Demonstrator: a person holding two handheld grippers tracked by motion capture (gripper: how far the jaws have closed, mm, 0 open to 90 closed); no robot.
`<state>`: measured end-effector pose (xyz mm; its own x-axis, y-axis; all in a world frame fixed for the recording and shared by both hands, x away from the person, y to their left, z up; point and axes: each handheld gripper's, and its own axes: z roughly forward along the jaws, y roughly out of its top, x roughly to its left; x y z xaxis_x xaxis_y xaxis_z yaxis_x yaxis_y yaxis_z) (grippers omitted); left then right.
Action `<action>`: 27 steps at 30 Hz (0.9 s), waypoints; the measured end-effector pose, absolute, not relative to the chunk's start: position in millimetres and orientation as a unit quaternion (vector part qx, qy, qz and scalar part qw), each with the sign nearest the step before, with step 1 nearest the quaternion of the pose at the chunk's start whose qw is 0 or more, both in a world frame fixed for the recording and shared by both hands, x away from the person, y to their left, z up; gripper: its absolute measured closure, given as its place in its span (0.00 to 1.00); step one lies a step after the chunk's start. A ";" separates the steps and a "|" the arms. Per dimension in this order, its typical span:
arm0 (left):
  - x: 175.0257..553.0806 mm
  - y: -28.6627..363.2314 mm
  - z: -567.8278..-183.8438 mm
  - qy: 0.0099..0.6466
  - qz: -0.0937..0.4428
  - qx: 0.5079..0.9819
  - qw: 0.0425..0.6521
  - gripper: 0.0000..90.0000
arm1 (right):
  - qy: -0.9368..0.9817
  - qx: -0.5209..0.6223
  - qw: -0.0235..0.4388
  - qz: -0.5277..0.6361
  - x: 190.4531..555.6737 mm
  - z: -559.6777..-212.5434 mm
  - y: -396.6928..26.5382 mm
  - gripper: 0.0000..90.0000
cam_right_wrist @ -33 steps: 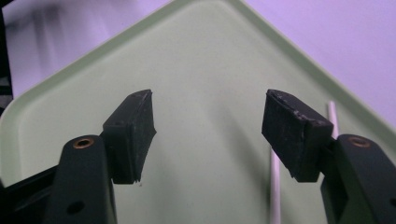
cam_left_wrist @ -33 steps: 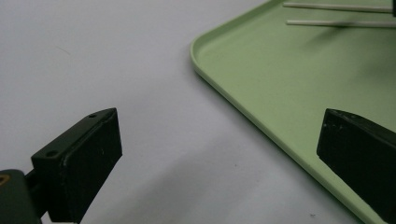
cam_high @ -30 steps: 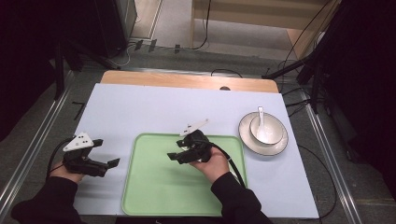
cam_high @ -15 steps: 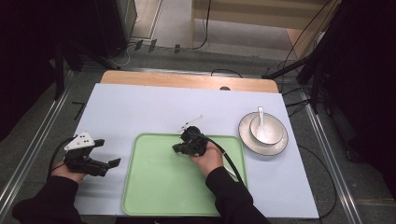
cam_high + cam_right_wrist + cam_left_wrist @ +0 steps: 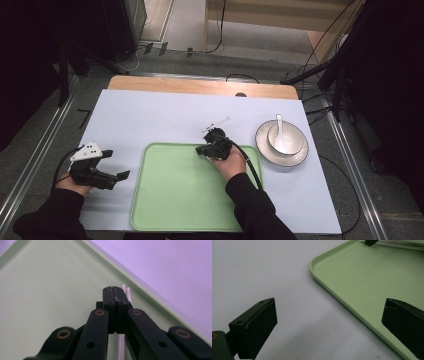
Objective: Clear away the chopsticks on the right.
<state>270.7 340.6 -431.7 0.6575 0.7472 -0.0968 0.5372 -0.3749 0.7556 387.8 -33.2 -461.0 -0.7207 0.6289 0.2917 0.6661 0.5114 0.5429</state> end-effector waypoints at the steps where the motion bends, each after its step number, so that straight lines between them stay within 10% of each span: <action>1: 270.6 340.6 -431.7 0.392 0.132 0.818 0.398 0.00 | -0.869 -0.371 0.029 -0.325 388.3 -461.3 -34.8 1.00; 27: 271.5 339.2 -433.5 0.387 0.126 0.824 0.394 0.00 | -0.847 -0.422 0.017 -0.323 381.0 -463.4 -107.6 1.00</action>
<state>271.5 339.2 -433.5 0.6686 0.7371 -0.0986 0.5390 -0.3890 0.7471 381.0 -107.6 -463.4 -0.6432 0.7037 0.3018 0.7261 0.4355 0.5320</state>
